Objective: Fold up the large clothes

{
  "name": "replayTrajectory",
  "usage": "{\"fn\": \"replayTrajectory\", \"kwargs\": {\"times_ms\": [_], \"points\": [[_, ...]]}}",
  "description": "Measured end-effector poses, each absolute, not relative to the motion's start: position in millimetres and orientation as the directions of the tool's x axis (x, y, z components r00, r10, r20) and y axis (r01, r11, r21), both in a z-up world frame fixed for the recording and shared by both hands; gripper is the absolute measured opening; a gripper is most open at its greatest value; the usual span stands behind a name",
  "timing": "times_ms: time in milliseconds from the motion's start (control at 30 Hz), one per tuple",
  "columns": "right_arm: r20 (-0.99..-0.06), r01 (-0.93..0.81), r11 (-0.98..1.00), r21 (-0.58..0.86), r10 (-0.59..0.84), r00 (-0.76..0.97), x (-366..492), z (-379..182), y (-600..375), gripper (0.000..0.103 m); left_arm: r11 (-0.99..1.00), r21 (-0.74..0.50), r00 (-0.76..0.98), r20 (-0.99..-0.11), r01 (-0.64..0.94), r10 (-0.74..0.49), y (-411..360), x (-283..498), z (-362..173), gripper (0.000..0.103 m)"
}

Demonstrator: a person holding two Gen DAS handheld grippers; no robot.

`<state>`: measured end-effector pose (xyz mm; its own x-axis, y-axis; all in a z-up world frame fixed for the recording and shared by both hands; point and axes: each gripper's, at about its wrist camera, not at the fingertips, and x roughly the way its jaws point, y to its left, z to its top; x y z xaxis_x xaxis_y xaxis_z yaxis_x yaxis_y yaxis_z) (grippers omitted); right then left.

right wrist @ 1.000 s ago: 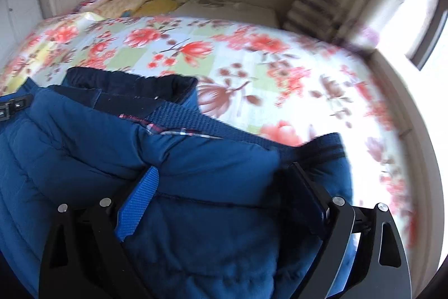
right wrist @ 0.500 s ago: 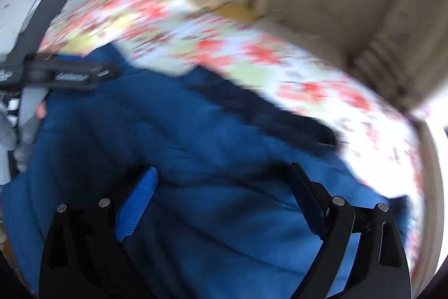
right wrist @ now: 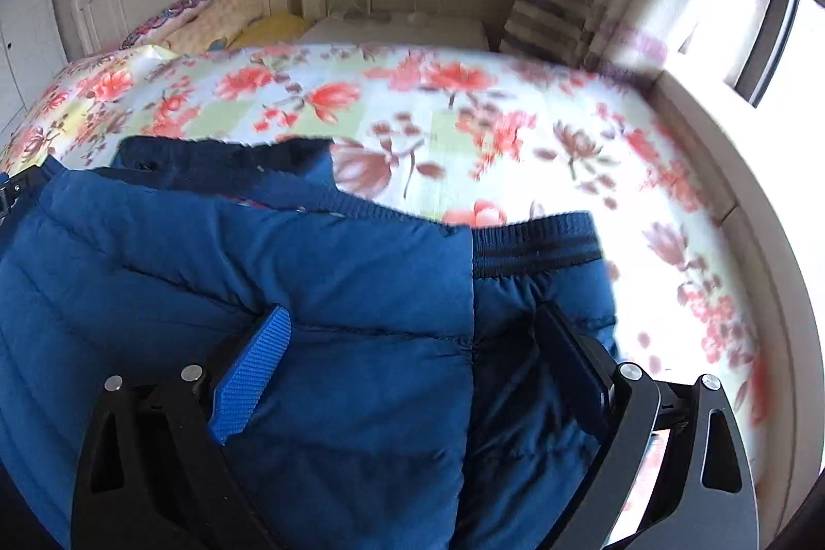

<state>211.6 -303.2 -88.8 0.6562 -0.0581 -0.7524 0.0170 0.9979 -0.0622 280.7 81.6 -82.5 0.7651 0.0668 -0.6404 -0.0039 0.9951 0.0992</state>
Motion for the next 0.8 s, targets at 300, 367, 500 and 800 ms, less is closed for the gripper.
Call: {"fn": "replayTrajectory", "kwargs": {"times_ms": [300, 367, 500, 800], "points": [[-0.733, -0.346, 0.924, -0.163, 0.121, 0.67, 119, -83, -200, 0.091, 0.941, 0.188, 0.756, -0.648, 0.281, -0.096, 1, 161, -80, 0.101], [-0.738, -0.332, 0.931, -0.154, 0.115, 0.665, 118, -102, -197, 0.091, 0.929, 0.248, 0.723, -0.69, 0.274, -0.03, -12, 161, -113, 0.101], [-0.749, -0.324, 0.939, -0.116, 0.132, 0.65, 117, -99, -208, 0.091, 0.936, 0.239, 0.743, -0.669, 0.258, -0.034, -5, 153, -118, 0.101], [-0.733, -0.123, 0.992, 0.001, 0.084, 0.675, 83, -104, -305, 0.092, 0.961, 0.224, 0.759, -0.651, 0.164, 0.022, 48, 125, -118, 0.101]]}}
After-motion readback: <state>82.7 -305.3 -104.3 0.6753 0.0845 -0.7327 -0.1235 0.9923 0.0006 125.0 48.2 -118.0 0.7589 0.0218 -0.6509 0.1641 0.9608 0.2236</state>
